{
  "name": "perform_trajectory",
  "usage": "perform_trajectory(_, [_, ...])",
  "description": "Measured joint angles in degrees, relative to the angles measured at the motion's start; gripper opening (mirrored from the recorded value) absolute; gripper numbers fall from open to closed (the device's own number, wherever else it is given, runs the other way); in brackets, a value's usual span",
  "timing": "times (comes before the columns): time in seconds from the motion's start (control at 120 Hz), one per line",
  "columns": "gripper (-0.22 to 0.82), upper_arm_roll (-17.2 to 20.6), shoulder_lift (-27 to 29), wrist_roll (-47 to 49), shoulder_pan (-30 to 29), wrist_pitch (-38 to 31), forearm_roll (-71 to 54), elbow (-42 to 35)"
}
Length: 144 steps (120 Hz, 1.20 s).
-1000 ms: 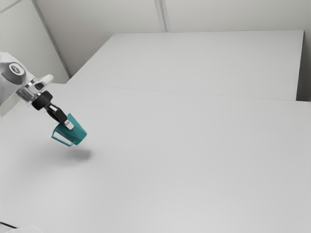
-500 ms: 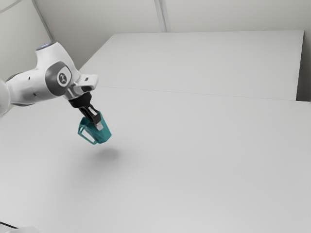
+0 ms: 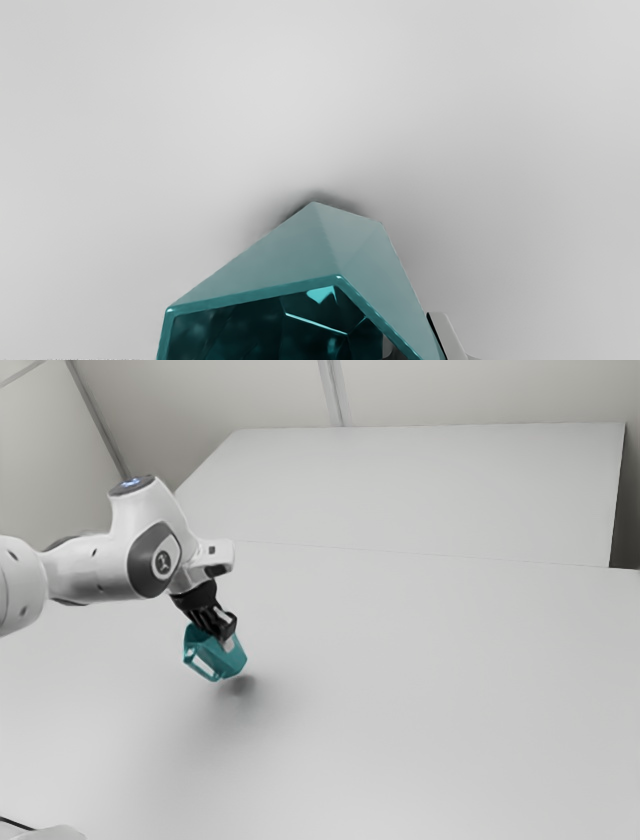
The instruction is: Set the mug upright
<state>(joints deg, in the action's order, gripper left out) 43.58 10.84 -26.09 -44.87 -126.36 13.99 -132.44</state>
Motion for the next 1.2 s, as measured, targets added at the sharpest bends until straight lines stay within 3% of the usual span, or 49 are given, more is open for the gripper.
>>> perform_trajectory(0.333, [-0.17, 2.6, -1.6, 4.8, 0.0, -4.4, -0.2, -2.5])
perform_trajectory(0.867, [-0.17, 3.2, -6.0, 8.8, 0.1, -7.0, -3.4, -2.5])
perform_trajectory(0.933, [-0.08, 3.5, -6.1, 8.8, 0.2, -7.0, -3.2, -2.5])
perform_trajectory(1.092, [0.25, 3.6, -6.1, 8.8, 0.3, -7.0, -2.9, -2.5])
perform_trajectory(1.2, [0.39, 3.7, -6.0, 8.8, 0.2, -7.0, -2.8, -2.4])
